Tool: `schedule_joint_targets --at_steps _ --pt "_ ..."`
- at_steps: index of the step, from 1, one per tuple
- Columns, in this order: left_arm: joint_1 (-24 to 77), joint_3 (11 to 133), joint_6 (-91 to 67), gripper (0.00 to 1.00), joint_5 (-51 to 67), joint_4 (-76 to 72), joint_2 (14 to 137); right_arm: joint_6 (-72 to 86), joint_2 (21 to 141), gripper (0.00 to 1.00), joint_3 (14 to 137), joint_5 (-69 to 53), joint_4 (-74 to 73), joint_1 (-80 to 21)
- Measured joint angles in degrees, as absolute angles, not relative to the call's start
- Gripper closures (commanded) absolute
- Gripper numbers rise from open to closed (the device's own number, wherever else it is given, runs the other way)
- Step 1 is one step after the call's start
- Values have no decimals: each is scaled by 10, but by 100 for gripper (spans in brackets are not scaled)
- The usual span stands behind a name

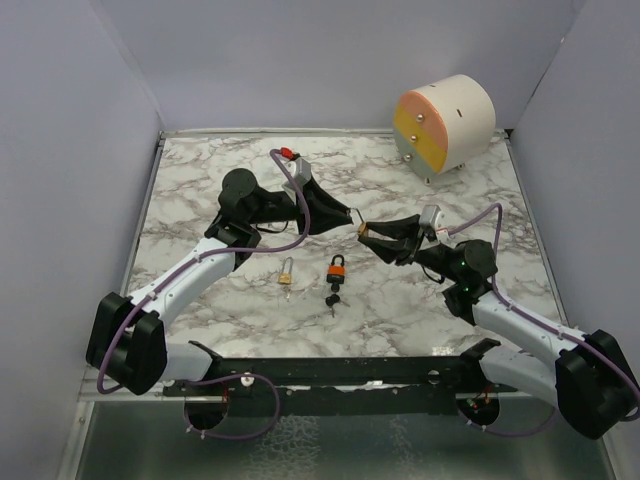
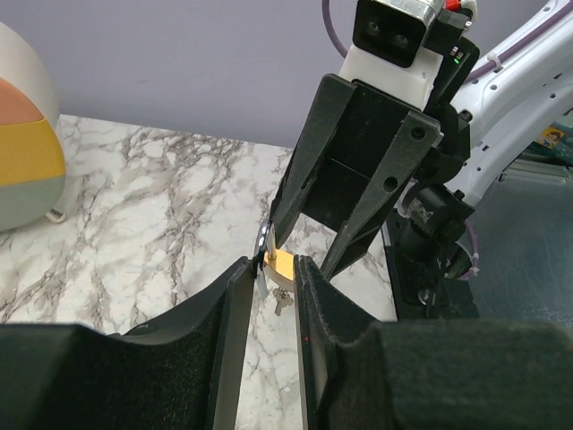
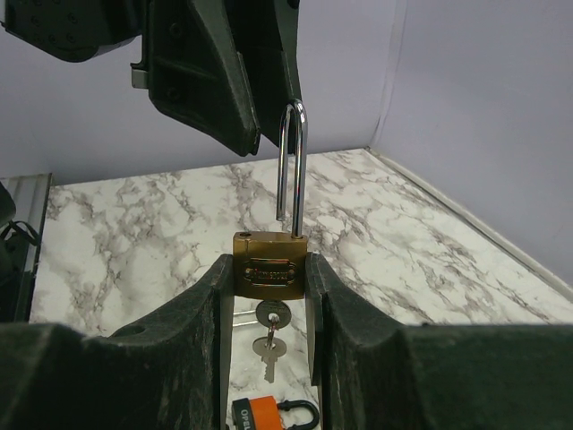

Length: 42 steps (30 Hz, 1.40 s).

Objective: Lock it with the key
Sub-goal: Lock the lock.

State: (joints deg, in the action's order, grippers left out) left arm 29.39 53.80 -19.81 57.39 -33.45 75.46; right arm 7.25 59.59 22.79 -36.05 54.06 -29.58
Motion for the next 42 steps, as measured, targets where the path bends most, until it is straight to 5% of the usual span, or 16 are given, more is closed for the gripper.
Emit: schedule_joint_targets --at_steps 15,29,42 --pt "300 538 -199 75 564 -339 755 73 596 99 232 -350 540 -297" --pt "304 538 -212 95 538 -345 755 72 596 99 232 -344 537 -301" --pt "309 560 -249 99 505 -356 771 30 617 99 262 -272 522 -322"
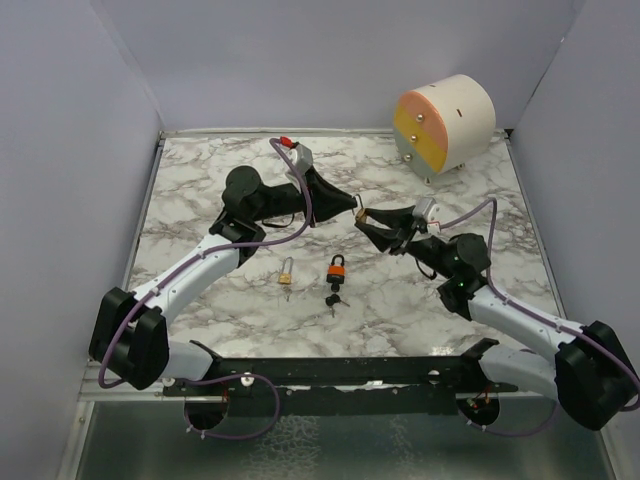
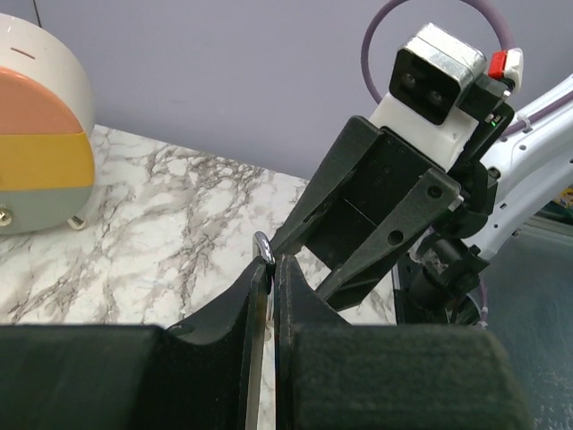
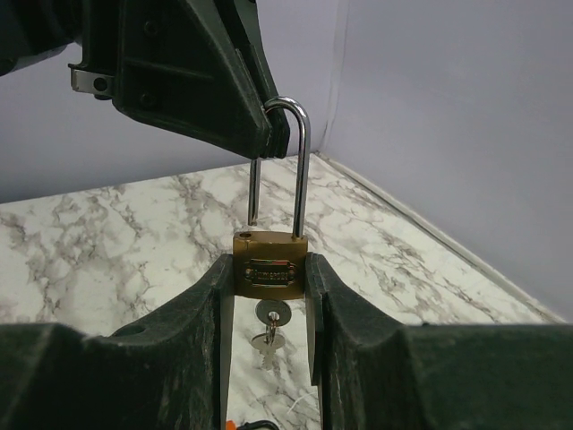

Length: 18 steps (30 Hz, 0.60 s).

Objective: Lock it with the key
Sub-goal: Lock the lock.

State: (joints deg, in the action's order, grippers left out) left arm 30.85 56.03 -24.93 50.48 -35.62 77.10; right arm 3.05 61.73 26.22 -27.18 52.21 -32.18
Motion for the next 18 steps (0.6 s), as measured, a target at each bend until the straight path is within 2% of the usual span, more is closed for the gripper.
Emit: schedule_joint_targets --at_steps 10,18 --pt "317 560 -265 99 483 -356 772 -46 630 99 270 -172 509 -375" --pt "323 546 -264 100 481 -369 772 -73 625 99 270 -141 489 -393"
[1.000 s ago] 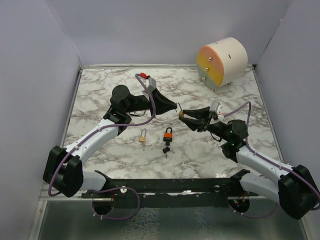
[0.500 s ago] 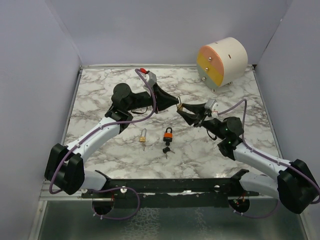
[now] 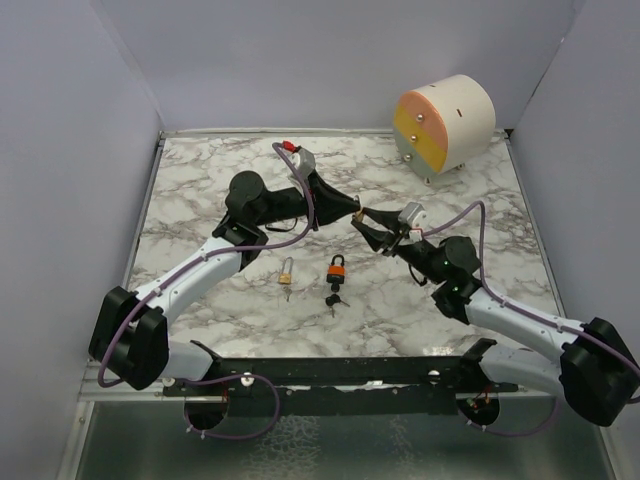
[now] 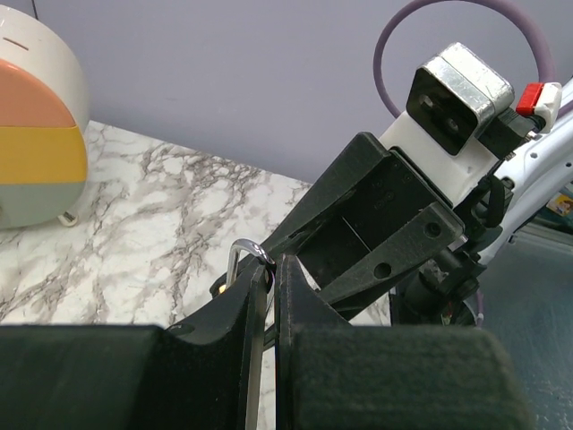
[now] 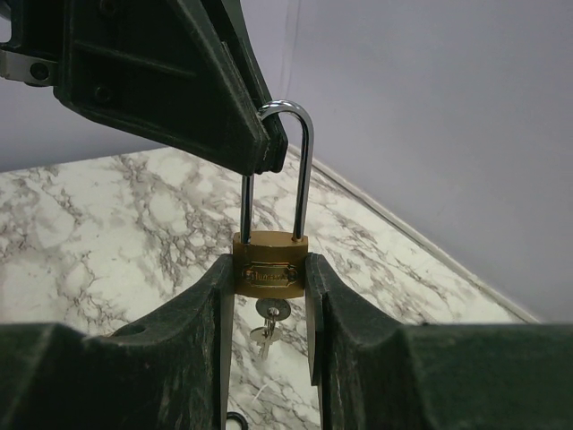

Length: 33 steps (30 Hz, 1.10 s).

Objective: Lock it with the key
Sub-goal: Lock the lock.

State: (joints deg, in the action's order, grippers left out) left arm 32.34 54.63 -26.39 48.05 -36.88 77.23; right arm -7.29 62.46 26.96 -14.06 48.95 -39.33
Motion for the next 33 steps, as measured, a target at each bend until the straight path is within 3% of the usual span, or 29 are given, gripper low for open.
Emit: schedule_joint_targets --at_steps 13,33 --pt "331 537 -255 100 479 -378 749 -73 558 99 269 -151 433 -397" --pt "334 531 -253 100 480 -386 749 -74 559 99 279 -155 420 -397"
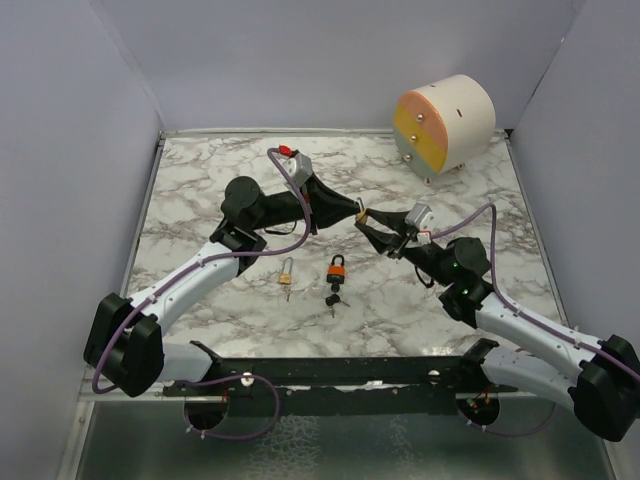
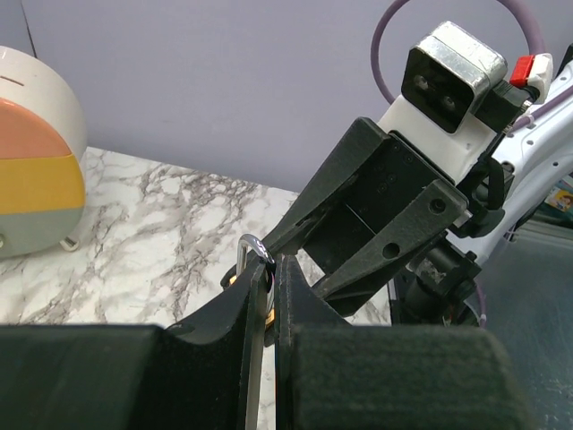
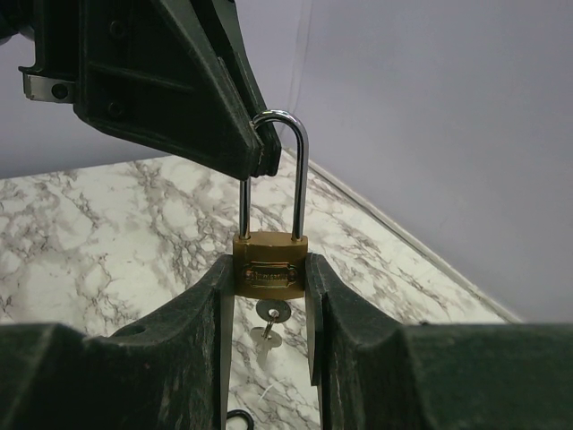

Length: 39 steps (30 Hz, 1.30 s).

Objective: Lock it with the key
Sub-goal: Lock the lock.

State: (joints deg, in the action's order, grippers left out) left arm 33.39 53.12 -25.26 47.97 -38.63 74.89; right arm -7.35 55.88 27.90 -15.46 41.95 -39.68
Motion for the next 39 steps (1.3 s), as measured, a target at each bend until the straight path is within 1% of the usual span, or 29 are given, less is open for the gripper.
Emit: schedule_joint_targets --at_steps 11,21,30,39 --pt "333 511 -247 100 471 -410 749 -81 558 99 300 -149 368 -397" --pt "334 498 -245 100 458 -443 750 -80 558 99 317 -139 351 -397" --pt "340 493 -243 100 455 -470 753 -66 525 99 319 -143 326 -397" --pt "351 493 -243 100 446 -491 774 -54 520 99 326 -142 313 -394"
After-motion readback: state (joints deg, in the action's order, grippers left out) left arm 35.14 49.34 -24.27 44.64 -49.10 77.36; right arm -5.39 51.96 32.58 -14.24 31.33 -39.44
